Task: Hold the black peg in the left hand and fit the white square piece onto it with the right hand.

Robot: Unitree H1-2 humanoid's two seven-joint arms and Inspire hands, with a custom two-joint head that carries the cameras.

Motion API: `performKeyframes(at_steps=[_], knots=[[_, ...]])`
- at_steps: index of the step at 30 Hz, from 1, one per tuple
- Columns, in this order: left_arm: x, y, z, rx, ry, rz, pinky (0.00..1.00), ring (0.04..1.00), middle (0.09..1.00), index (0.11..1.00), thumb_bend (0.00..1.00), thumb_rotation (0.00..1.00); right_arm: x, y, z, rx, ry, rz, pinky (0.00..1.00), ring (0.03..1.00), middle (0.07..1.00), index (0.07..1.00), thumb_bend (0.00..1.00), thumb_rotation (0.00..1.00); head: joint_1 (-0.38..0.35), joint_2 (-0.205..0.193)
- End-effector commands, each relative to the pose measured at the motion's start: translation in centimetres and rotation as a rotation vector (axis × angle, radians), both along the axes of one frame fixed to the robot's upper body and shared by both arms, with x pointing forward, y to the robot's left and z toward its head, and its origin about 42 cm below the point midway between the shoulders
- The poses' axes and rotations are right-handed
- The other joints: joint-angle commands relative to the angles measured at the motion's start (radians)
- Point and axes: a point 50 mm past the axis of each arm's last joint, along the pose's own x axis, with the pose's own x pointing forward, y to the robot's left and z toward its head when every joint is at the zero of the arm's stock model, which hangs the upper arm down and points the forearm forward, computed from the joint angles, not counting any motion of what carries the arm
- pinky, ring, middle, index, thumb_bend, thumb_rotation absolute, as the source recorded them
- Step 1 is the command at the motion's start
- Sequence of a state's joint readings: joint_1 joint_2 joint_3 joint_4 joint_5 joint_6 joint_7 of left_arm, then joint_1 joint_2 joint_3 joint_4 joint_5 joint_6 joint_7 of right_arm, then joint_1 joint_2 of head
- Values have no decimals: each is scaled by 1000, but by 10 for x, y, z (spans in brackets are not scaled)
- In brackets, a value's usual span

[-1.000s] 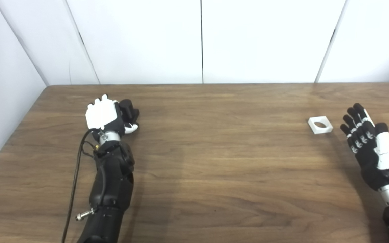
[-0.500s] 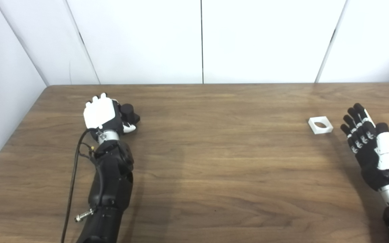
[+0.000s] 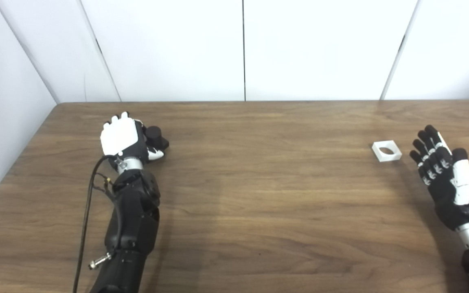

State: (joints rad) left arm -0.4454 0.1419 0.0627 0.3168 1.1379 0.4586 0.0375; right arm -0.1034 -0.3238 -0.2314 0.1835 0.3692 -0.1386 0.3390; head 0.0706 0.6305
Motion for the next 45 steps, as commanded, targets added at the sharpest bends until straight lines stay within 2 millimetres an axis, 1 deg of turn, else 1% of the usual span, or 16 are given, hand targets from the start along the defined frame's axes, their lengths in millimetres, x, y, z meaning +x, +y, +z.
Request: performKeyframes(at_steps=[1, 8, 14, 21, 27, 32, 35, 37, 45], knots=[[1, 4, 8, 10, -15, 2, 1000, 1000, 985, 489, 524, 59, -45, 10, -68, 82, 207, -31, 1000, 1000, 1000, 1000, 631, 990, 1, 1], [-3, 0, 9, -2, 9, -47, 1000, 1000, 963, 488, 524, 65, -45, 11, -66, 83, 207, -28, 1000, 1000, 1000, 1000, 615, 1000, -5, 4], [-9, -10, 9, -26, 29, -123, 1000, 1000, 959, 489, 523, 62, -46, 12, -65, 88, 205, -31, 1000, 1000, 1000, 1000, 622, 993, -11, 6], [-20, -24, 7, 0, 51, -199, 1000, 1000, 955, 494, 521, 69, -48, 12, -66, 97, 205, -28, 1000, 1000, 1000, 1000, 599, 996, -17, 10], [-34, -40, 6, 0, 71, -270, 1000, 1000, 967, 493, 522, 71, -49, 15, -67, 101, 202, -23, 1000, 1000, 1000, 1000, 606, 989, -24, 11], [-47, -52, 6, -19, 72, -329, 1000, 1000, 960, 492, 522, 71, -49, 16, -68, 92, 198, -17, 1000, 1000, 1000, 1000, 623, 985, -33, 11], [-54, -58, 5, -32, 77, -350, 1000, 1000, 962, 492, 522, 70, -50, 17, -68, 99, 201, -18, 1000, 1000, 1000, 1000, 616, 977, -38, 11], [-58, -61, 5, -32, 86, -368, 1000, 1000, 960, 493, 522, 71, -50, 18, -68, 95, 203, -18, 1000, 1000, 1000, 1000, 606, 991, -39, 11], [-76, -82, 7, -40, 101, -454, 1000, 1000, 954, 493, 519, 75, -50, 23, -69, 109, 216, -25, 1000, 1000, 1000, 1000, 597, 995, -50, 11]])
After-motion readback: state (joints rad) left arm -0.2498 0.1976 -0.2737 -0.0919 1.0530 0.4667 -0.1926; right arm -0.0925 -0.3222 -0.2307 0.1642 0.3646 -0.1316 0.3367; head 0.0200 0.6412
